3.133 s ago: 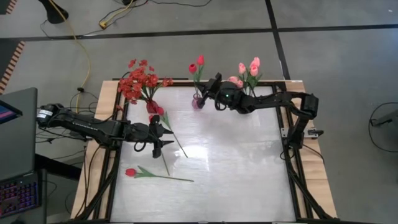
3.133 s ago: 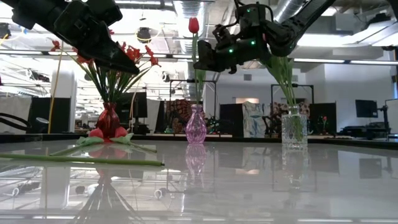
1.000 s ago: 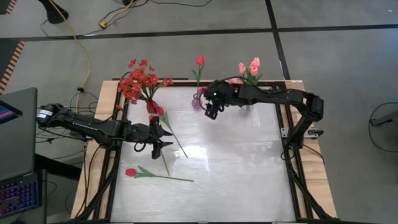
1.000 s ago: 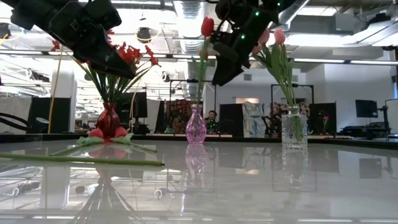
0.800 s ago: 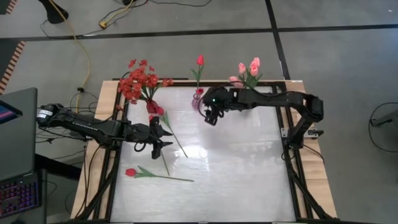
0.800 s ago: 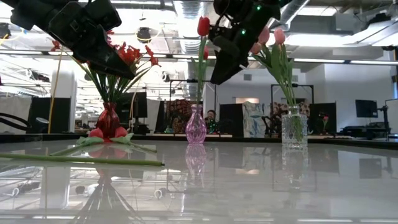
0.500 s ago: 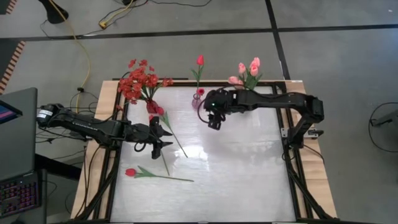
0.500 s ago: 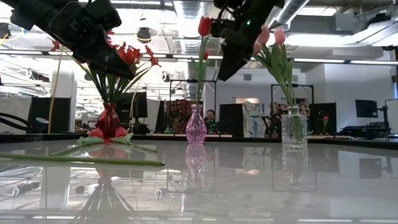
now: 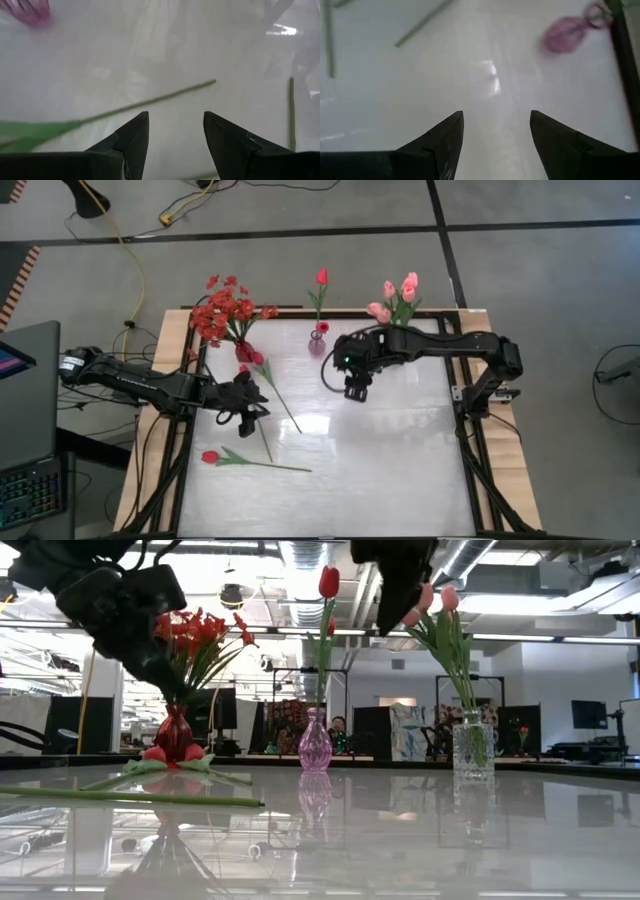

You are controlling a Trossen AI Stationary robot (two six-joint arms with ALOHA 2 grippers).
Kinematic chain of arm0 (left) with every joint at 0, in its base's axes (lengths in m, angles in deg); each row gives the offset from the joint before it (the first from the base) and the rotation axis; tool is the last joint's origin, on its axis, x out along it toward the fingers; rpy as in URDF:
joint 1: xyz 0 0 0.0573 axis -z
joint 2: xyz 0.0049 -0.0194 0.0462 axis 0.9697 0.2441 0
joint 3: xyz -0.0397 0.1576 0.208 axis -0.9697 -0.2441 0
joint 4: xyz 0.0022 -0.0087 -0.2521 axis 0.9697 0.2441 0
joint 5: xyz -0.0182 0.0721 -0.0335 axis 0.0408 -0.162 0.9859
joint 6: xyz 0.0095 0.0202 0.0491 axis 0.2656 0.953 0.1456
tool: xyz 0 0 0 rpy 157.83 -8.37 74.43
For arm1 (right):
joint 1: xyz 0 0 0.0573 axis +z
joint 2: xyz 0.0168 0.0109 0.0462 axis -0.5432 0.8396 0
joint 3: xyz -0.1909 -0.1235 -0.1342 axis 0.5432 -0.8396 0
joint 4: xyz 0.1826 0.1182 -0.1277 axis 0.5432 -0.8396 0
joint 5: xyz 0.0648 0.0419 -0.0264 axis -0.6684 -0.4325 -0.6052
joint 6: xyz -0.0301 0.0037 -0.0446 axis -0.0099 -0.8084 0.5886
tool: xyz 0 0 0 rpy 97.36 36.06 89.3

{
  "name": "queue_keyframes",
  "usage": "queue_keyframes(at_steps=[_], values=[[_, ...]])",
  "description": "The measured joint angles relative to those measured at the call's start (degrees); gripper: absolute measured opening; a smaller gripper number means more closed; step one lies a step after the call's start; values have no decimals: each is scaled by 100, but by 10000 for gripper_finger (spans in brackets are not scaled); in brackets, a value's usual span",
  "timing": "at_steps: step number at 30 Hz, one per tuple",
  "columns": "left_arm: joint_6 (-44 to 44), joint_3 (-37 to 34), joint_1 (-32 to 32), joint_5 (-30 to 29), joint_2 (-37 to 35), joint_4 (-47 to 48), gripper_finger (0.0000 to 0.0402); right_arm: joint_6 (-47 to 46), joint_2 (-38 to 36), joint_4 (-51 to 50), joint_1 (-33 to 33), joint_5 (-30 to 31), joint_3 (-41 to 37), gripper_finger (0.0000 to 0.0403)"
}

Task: Sort flowers into vase by color
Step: Put the top right red tulip into the purple vase

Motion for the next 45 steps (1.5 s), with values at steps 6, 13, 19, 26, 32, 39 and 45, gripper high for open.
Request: queue_keyframes(at_steps=[6, 13, 19, 26, 32, 39, 45], values=[[-111, 93, 0, 391, -2, 568, 176, -129, 286, 1119, 453, -24, -236, 255], [-189, 559, 0, 543, -4, 1742, 176, 22, 917, 2709, 836, -16, -400, 255], [-399, 616, 110, 553, -7, 2047, 176, -68, 1739, 4095, 947, 25, -402, 255], [-679, 614, 484, 34, -4, 2079, 176, -1469, 2526, 4810, 698, 574, -172, 255], [-923, 614, 979, -514, -4, 2066, 176, -2406, 2847, 4842, 546, 984, -25, 255], [-1036, 612, 1317, -1082, -2, 1970, 176, -2858, 2837, 4934, 602, 1679, -13, 255], [-854, 610, 1334, -1144, -2, 1620, 176, -2988, 3011, 5080, 696, 2115, -19, 255]])
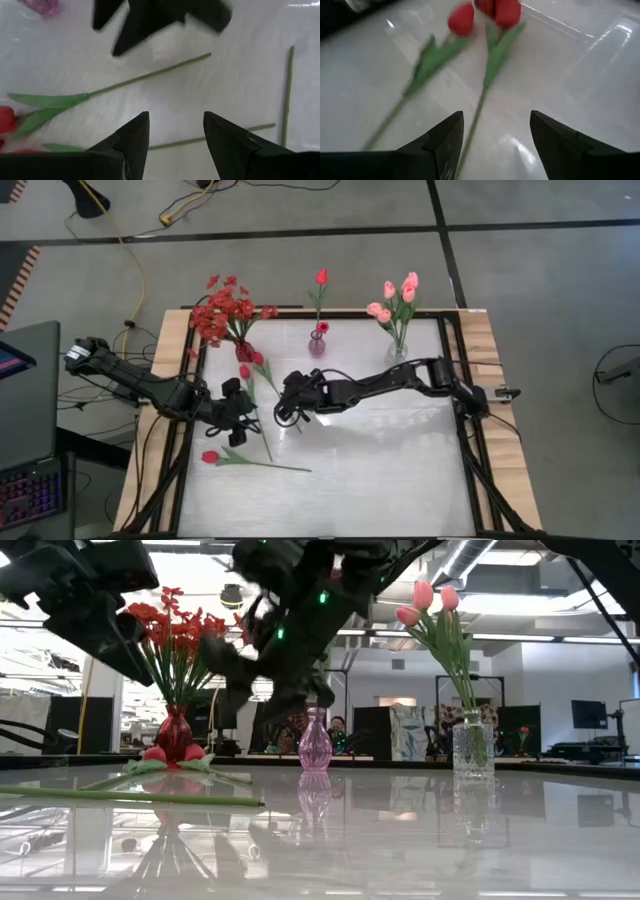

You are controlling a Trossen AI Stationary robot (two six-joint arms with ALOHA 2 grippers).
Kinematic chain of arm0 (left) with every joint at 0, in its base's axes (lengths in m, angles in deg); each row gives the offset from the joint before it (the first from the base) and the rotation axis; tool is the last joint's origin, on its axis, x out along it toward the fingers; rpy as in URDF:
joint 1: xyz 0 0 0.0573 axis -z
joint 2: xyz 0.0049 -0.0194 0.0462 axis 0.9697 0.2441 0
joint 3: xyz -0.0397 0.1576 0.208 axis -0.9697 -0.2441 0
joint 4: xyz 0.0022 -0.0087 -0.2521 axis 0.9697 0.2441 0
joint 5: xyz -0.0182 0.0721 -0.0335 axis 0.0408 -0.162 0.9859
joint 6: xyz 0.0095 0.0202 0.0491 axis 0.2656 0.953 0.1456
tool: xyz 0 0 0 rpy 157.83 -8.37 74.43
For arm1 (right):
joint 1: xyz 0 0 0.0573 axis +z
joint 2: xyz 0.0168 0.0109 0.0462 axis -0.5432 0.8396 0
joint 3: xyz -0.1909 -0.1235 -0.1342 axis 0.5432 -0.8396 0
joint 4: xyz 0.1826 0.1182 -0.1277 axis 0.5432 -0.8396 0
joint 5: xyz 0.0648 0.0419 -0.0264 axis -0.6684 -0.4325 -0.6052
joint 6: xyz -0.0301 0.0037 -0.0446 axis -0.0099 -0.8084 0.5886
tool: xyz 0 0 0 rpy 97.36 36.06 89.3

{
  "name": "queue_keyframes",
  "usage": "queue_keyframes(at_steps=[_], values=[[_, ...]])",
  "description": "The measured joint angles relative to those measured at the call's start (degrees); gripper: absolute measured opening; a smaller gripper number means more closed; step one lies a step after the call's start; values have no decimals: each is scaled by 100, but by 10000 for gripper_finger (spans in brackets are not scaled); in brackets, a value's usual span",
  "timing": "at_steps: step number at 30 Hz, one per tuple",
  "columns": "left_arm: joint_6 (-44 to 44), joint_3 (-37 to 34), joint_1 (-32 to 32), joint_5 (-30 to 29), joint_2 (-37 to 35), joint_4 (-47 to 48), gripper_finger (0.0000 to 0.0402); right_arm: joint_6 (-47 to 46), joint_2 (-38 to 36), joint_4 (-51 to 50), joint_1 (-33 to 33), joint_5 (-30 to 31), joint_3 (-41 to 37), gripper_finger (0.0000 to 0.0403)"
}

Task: Sort flowers into vase by color
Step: Put the top right red tulip into the purple vase

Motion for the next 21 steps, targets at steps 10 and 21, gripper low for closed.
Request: queue_keyframes(at_steps=[10, 21], values=[[68, -7, 0, 15, 0, -12, 176, -5, 495, 660, 47, -35, -16, 255], [61, -9, 0, -9, 0, -29, 176, 162, 911, 1430, 53, -270, -3, 255]])
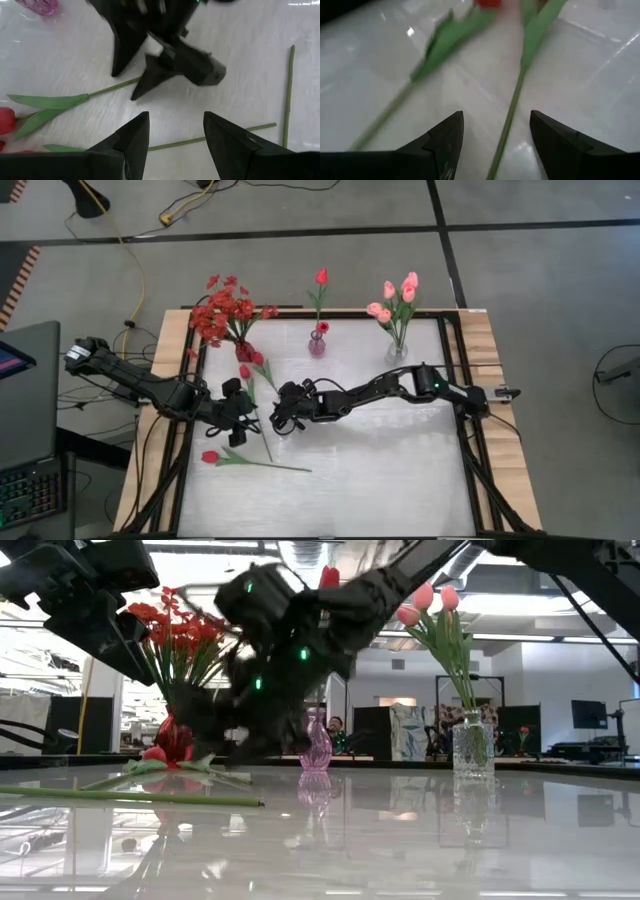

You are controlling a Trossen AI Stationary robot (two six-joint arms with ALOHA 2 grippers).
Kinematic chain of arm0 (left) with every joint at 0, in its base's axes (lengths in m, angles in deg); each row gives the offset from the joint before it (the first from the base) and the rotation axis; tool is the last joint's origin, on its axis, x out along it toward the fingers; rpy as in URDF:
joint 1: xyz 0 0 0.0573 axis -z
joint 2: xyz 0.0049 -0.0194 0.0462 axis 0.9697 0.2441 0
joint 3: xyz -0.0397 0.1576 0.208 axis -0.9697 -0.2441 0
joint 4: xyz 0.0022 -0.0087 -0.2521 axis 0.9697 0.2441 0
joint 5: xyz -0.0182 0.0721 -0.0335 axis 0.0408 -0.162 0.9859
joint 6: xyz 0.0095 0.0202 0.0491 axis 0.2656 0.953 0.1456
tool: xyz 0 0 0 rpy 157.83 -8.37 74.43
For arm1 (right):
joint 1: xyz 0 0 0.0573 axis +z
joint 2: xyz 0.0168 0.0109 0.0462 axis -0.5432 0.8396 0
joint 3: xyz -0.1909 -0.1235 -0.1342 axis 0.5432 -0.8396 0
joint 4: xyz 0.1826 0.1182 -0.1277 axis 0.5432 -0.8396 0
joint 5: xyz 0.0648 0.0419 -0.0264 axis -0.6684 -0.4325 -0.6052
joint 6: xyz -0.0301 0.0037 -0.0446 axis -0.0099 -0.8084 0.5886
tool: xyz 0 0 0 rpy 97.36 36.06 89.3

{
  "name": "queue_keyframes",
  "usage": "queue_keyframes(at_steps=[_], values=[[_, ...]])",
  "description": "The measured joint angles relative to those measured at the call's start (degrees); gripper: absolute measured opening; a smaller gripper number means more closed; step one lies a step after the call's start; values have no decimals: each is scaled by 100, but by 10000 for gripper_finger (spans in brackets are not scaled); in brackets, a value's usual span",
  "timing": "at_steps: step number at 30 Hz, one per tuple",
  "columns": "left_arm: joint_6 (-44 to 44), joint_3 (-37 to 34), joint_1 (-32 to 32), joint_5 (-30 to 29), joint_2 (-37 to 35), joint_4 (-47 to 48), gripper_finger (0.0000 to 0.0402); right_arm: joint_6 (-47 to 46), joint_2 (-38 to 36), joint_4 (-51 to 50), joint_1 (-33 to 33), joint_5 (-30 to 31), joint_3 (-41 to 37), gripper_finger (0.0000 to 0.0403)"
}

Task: Sort flowers into vase by color
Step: Put the top right red tulip into the purple vase

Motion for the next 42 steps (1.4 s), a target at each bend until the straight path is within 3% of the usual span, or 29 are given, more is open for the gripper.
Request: queue_keyframes(at_steps=[7, 11, 17, 21, 26, 30, 34, 37, 40, 42], values=[[22, 0, -2, -40, -2, -39, 176, 8, 190, 179, 62, 38, 11, 230], [64, -1, -2, -50, -2, -41, 176, 11, 200, -136, 118, 364, 18, 170], [68, -1, -2, -91, -2, -41, 176, -7, 192, -447, 136, 364, 22, 60], [68, -1, -2, -92, -2, -42, 176, 29, 179, -547, 179, 376, 16, 17], [162, -1, -2, -97, -2, -39, 176, 179, -75, -950, 165, 346, -2, 17], [162, 0, 5, 0, -6, -24, 176, -139, -609, -2694, -2, 114, -15, 18], [224, 0, 108, 49, -96, -28, 176, -455, -1063, -4249, -66, 596, -28, 17], [241, -7, 245, -188, -240, -66, 176, -699, -1420, -4847, 19, 898, -107, 17], [531, -373, 571, -574, -593, -888, 176, -746, -1854, -4685, 152, 1055, -591, 17], [844, -853, 686, -490, -916, -2201, 176, -753, -2275, -4280, 166, 898, -1180, 17]])
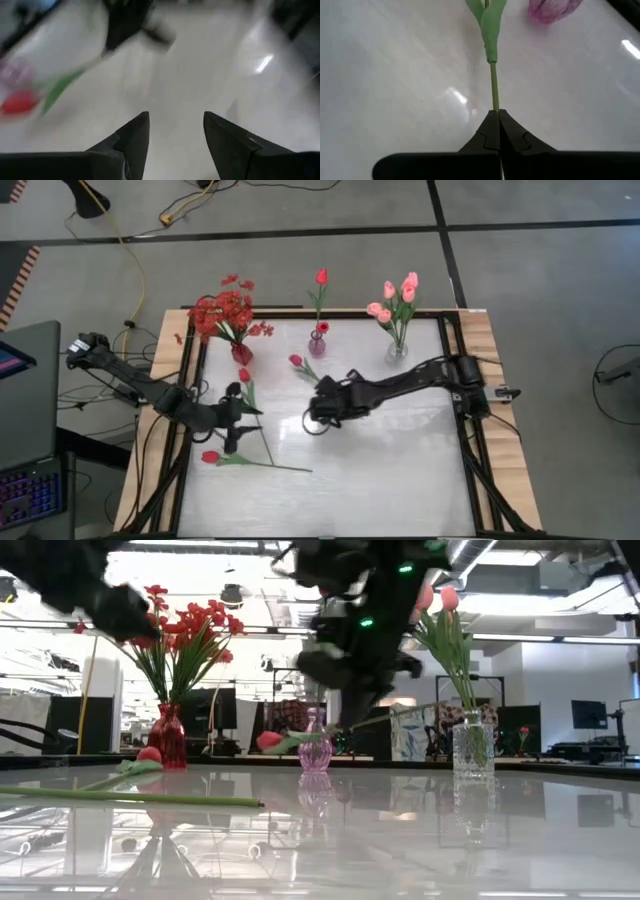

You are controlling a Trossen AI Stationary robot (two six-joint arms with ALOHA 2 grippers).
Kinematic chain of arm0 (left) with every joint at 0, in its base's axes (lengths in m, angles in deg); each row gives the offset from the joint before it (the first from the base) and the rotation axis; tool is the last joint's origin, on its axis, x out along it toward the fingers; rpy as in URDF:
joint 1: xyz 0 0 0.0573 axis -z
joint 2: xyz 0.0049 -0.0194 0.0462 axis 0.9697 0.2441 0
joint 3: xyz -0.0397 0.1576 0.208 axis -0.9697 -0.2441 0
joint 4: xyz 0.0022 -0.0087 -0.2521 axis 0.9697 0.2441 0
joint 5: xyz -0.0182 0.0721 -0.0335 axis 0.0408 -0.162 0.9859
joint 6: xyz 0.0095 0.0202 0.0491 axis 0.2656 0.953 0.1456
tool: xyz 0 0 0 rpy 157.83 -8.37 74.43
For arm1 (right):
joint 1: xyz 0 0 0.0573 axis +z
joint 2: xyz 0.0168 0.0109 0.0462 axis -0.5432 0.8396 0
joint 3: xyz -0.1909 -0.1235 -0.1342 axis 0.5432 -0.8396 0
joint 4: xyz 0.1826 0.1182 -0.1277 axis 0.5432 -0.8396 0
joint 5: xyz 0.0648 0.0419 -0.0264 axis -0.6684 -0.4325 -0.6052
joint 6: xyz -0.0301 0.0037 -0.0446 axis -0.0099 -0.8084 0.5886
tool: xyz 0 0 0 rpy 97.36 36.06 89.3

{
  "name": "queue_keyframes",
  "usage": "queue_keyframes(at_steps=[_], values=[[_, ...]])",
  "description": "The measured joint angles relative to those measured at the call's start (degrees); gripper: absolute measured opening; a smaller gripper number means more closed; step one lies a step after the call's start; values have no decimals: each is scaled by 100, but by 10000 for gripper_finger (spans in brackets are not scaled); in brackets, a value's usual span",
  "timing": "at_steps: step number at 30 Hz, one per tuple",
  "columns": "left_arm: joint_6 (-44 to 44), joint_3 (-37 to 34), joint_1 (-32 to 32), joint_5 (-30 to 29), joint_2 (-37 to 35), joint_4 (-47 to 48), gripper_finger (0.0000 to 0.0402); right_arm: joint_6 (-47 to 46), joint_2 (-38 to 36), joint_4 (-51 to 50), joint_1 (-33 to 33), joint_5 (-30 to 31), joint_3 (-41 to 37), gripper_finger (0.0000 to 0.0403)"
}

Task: Sort flowers into vase by color
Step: Put the top right red tulip into the purple vase

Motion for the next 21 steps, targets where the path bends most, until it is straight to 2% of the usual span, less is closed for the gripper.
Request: queue_keyframes(at_steps=[4, 7, 11, 16, 21], values=[[294, -978, -85, 828, -325, -2750, 176, 140, -1043, 2198, -22, -218, -1431, 17], [196, -1367, -168, 1124, -322, -3680, 176, 470, -1590, 4062, 42, -323, -2381, 17], [-91, -1461, -194, 713, -222, -3857, 176, 892, -1956, 5950, 111, -437, -3173, 17], [-239, -1461, -225, -39, 279, -4884, 176, 1366, -1894, 7530, 131, -800, -3452, 19], [-179, -1459, -385, 62, 1088, -6119, 176, 1652, -1574, 8970, 142, -1630, -3434, 20]])
